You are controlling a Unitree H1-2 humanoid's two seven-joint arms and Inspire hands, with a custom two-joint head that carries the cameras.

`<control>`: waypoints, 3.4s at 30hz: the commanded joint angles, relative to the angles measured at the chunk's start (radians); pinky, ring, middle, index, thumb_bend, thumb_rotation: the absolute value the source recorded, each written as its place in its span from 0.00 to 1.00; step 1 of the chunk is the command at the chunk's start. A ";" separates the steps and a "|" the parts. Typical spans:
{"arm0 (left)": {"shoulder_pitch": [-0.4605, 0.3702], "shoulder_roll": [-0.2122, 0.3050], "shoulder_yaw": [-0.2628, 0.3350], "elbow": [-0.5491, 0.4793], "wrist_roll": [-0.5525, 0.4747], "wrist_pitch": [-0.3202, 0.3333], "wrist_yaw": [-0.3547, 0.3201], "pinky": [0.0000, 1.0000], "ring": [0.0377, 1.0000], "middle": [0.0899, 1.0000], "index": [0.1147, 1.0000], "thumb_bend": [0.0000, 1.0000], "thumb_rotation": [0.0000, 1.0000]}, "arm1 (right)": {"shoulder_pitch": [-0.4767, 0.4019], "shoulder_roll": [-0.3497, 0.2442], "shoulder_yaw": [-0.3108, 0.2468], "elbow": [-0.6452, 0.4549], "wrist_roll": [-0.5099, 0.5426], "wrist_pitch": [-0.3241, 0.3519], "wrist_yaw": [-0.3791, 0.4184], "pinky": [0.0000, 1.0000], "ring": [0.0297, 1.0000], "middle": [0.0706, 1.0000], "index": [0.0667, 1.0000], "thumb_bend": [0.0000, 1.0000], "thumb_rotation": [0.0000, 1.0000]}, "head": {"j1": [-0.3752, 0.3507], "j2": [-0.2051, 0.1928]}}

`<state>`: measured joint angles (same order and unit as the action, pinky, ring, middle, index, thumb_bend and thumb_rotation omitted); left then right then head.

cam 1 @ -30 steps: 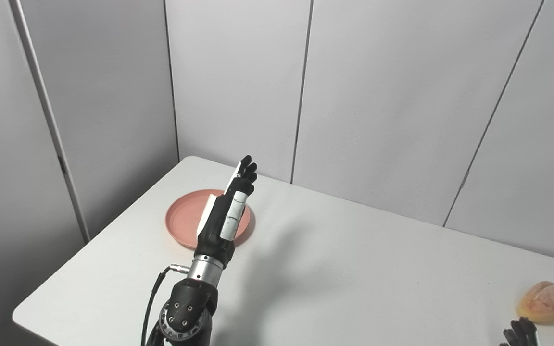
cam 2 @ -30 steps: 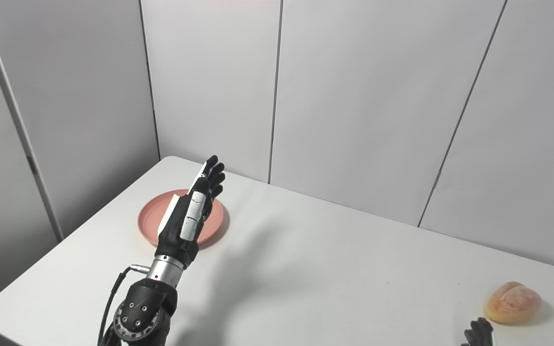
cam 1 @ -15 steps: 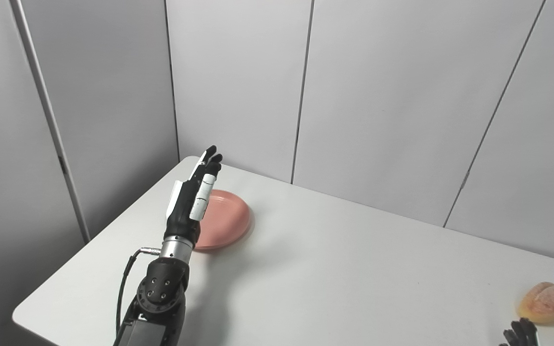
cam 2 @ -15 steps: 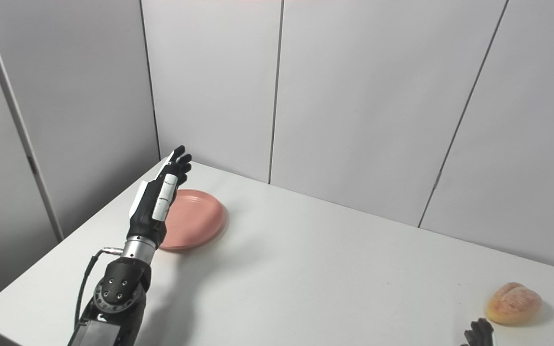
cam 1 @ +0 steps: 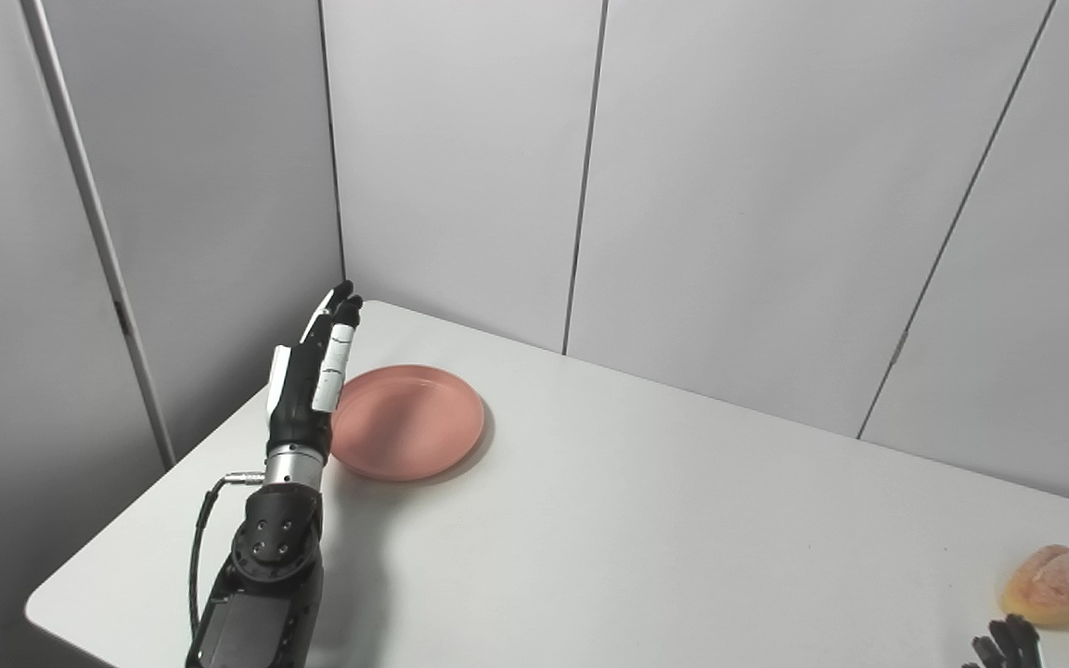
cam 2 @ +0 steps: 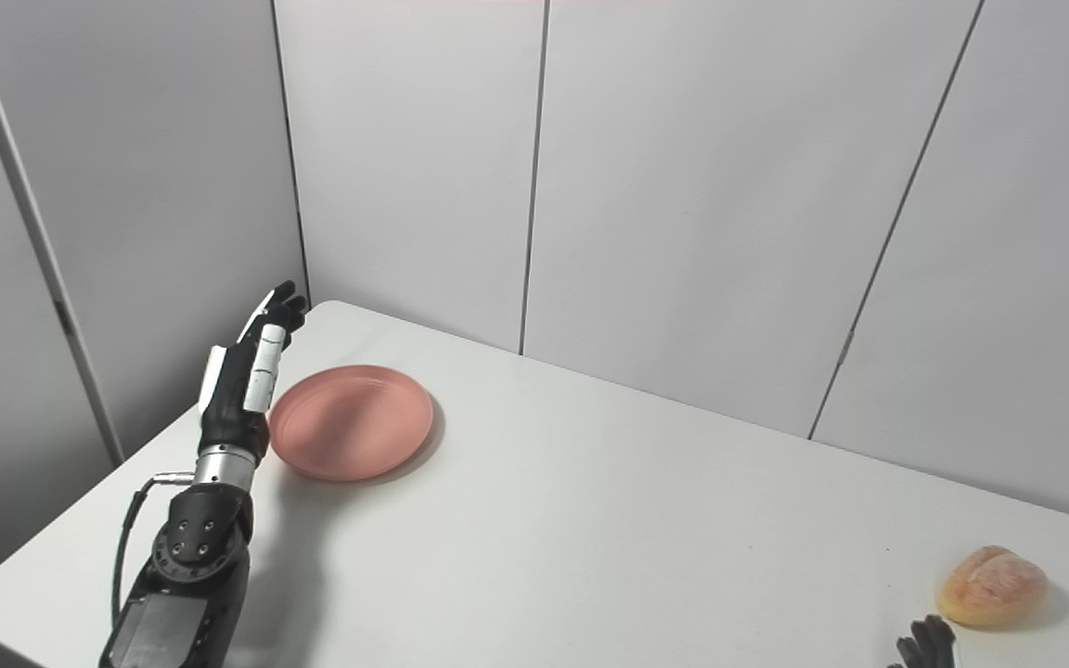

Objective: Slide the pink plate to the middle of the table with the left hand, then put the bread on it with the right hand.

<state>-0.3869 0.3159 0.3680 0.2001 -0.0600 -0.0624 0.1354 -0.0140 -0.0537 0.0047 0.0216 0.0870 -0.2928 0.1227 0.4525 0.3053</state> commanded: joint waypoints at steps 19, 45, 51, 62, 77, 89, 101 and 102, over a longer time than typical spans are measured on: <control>-0.116 0.085 0.034 0.278 -0.087 -0.152 -0.011 0.99 0.91 0.87 0.81 0.76 1.00 | 0.011 0.006 0.009 0.006 0.030 -0.025 0.015 1.00 1.00 1.00 1.00 0.69 0.84 | -0.007 0.009; -0.158 0.077 -0.026 0.484 -0.084 -0.219 0.005 0.99 0.91 0.87 0.83 0.74 1.00 | 0.025 0.007 0.004 -0.021 0.027 -0.001 0.011 1.00 1.00 1.00 1.00 0.70 0.85 | -0.004 0.024; -0.145 0.066 -0.035 0.470 -0.106 -0.217 -0.029 0.98 0.92 0.87 0.83 0.72 1.00 | 0.025 0.008 0.005 -0.024 0.017 -0.003 0.008 1.00 1.00 1.00 1.00 0.69 0.86 | -0.005 0.025; -0.142 0.046 -0.077 0.476 -0.107 -0.231 -0.051 1.00 0.91 0.88 0.84 0.74 1.00 | 0.023 0.010 0.005 -0.024 0.029 0.008 0.012 1.00 1.00 1.00 1.00 0.69 0.84 | -0.007 0.023; -0.158 0.025 -0.089 0.457 -0.105 -0.200 -0.050 0.98 0.92 0.88 0.84 0.71 1.00 | 0.023 0.012 0.006 -0.026 0.016 0.001 0.002 1.00 1.00 1.00 1.00 0.68 0.85 | -0.013 0.027; -0.193 -0.018 -0.121 0.490 -0.102 -0.227 -0.058 0.96 0.91 0.88 0.83 0.74 1.00 | 0.027 0.016 0.012 -0.041 0.009 0.017 -0.005 1.00 1.00 1.00 1.00 0.69 0.85 | -0.034 0.038; -0.228 -0.086 -0.164 0.496 -0.100 -0.228 -0.069 0.97 0.92 0.90 0.84 0.74 1.00 | 0.018 -0.004 0.030 -0.032 0.043 -0.012 0.048 1.00 1.00 1.00 1.00 0.59 0.85 | -0.061 0.054; -0.230 -0.092 -0.165 0.495 -0.100 -0.227 -0.065 0.97 0.91 0.89 0.83 0.74 1.00 | 0.017 -0.006 0.030 -0.031 0.033 -0.015 0.045 1.00 1.00 1.00 1.00 0.59 0.86 | -0.061 0.054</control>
<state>-0.5622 0.2284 0.2079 0.7220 -0.1714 -0.2733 0.0670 0.0078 -0.0629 0.0291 -0.0180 0.1212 -0.2734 0.1638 0.3912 0.3590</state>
